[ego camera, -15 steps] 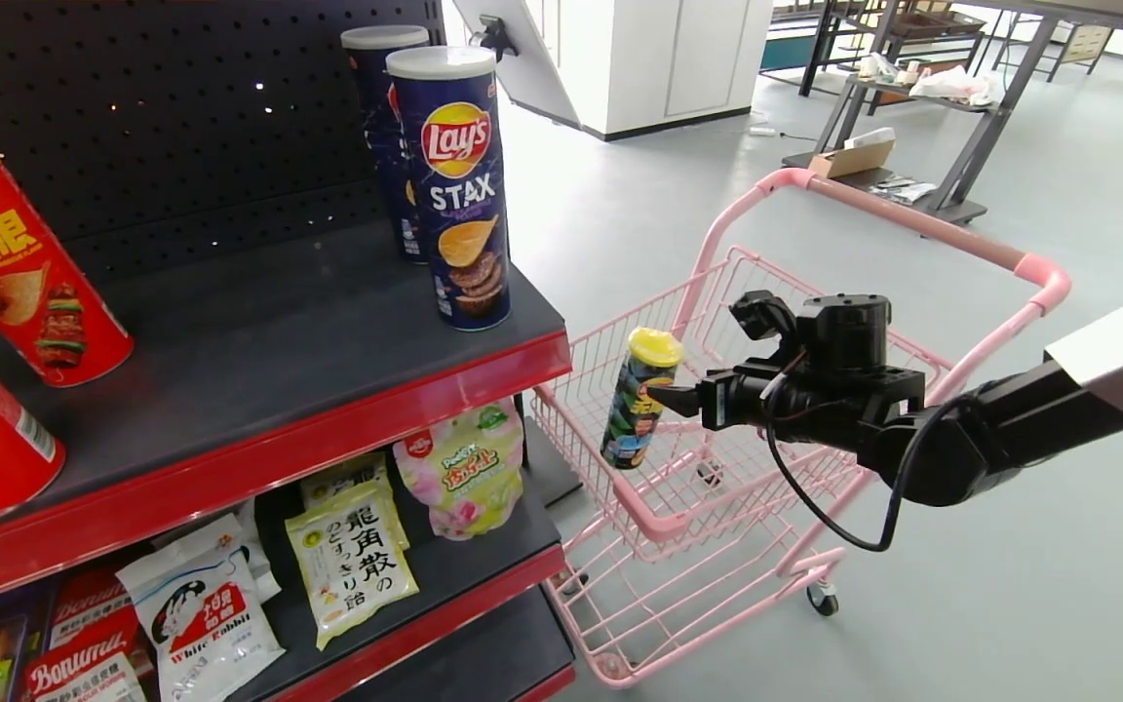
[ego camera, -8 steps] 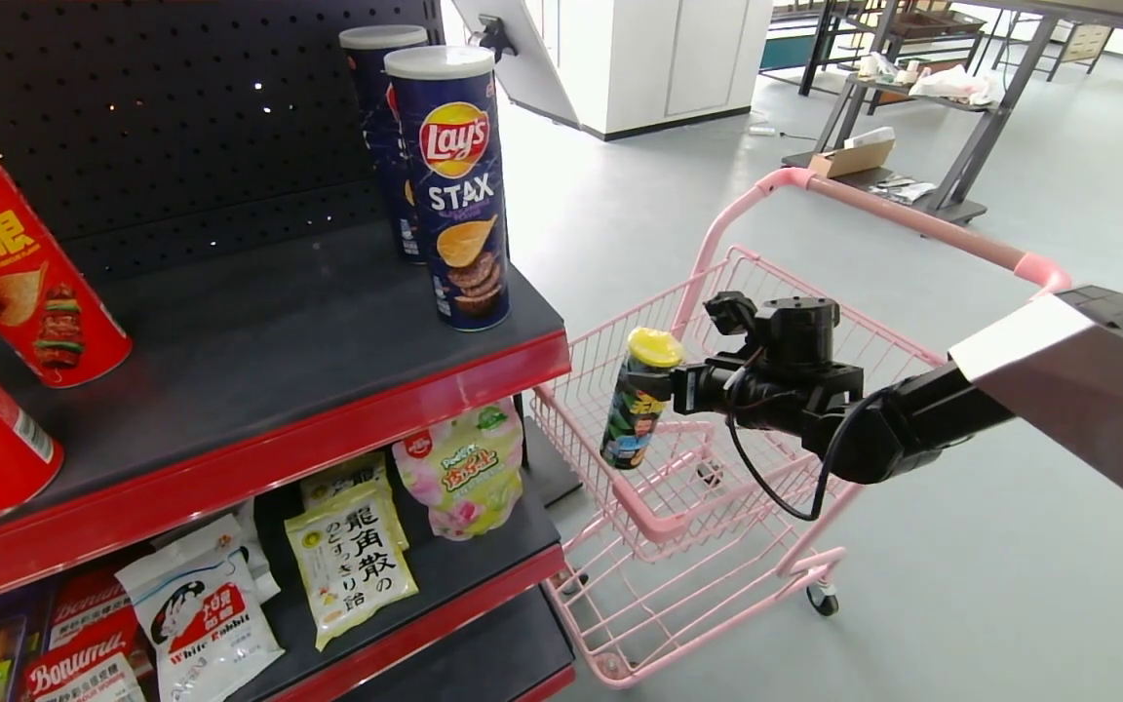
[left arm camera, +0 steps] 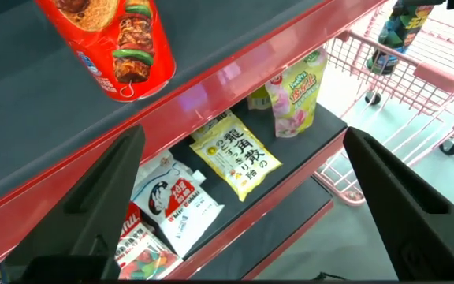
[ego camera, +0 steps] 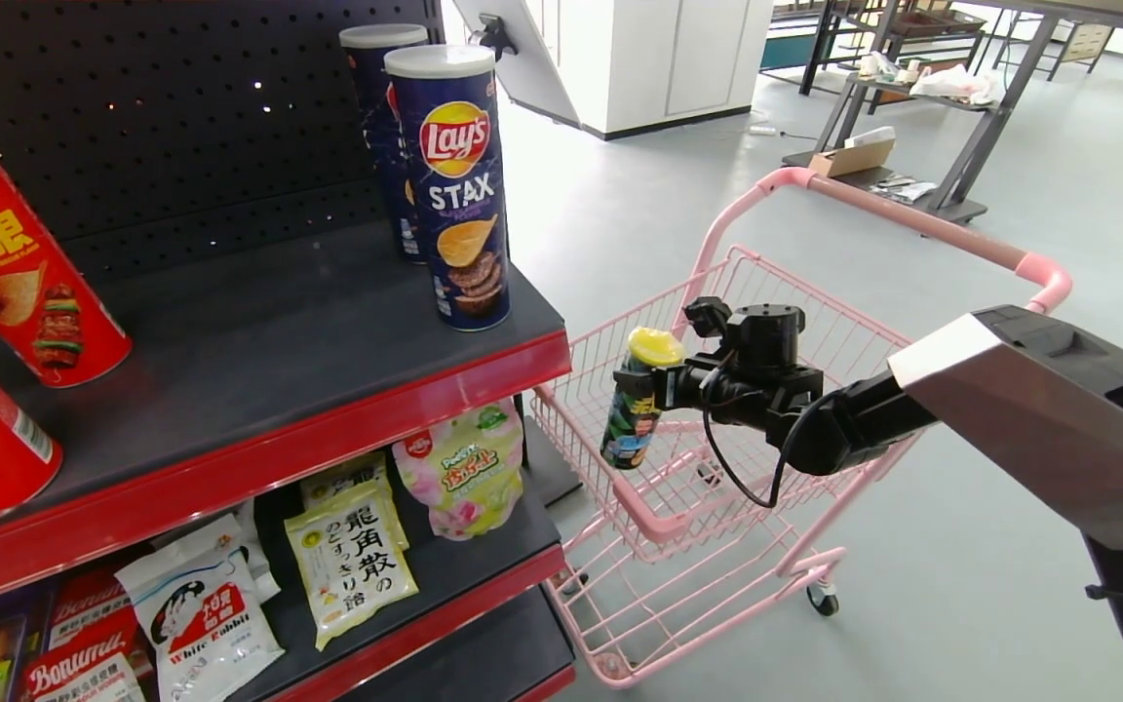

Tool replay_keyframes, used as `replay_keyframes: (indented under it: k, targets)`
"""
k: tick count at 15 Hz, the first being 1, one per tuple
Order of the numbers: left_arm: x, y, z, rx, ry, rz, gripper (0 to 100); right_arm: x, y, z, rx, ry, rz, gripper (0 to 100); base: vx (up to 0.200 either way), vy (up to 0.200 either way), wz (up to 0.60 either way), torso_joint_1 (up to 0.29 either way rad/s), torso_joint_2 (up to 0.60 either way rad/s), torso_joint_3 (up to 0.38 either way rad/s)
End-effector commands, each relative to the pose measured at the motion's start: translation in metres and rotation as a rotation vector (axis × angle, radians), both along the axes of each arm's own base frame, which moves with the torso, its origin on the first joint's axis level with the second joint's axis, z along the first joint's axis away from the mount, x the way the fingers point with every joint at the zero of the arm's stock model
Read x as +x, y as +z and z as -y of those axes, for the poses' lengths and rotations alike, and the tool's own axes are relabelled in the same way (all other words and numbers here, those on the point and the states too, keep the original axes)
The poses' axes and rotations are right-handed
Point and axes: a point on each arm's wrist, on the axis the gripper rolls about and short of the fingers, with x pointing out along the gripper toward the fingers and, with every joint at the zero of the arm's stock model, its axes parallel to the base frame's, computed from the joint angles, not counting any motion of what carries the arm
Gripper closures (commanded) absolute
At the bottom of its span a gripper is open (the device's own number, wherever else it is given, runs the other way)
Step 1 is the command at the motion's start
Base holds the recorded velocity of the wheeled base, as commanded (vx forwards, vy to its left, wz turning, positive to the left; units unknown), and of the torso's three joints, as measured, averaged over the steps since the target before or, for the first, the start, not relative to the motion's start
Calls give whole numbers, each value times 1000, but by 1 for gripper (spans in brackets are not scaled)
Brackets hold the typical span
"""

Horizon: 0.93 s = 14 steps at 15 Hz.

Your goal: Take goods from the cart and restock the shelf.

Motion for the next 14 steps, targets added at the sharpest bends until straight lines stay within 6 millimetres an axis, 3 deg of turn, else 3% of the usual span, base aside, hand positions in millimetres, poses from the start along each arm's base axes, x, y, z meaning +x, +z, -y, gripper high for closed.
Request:
replay_keyframes:
  k: [1, 4, 5, 10, 11, 12, 14]
  targets:
    - [1, 0, 0, 1, 0, -4, 0, 9, -11, -3, -1, -2, 0, 0, 0, 0, 0, 0, 0, 0]
    - [2, 1, 0, 3, 2, -7, 0, 17, -22, -6, -12, -37, 6, 0, 0, 0, 0, 0, 0, 0]
    - [2, 0, 0, 3, 0, -10, 0, 21, -23, -8, -17, -69, 17, 100, 0, 0, 0, 0, 0, 0]
    - [1, 1, 0, 2, 0, -5, 0, 20, -11, -7, -6, -77, 38, 100, 0, 0, 0, 0, 0, 0]
    - [2, 1, 0, 3, 0, -7, 0, 15, 7, -5, 1, -86, 65, 100, 0, 0, 0, 0, 0, 0]
    - [1, 1, 0, 3, -8, -7, 0, 0, 51, 0, 11, -90, 117, 100, 0, 0, 0, 0, 0, 0]
    - [1, 1, 0, 2, -11, -4, 0, -24, 103, 8, -8, -81, 187, 100, 0, 0, 0, 0, 0, 0]
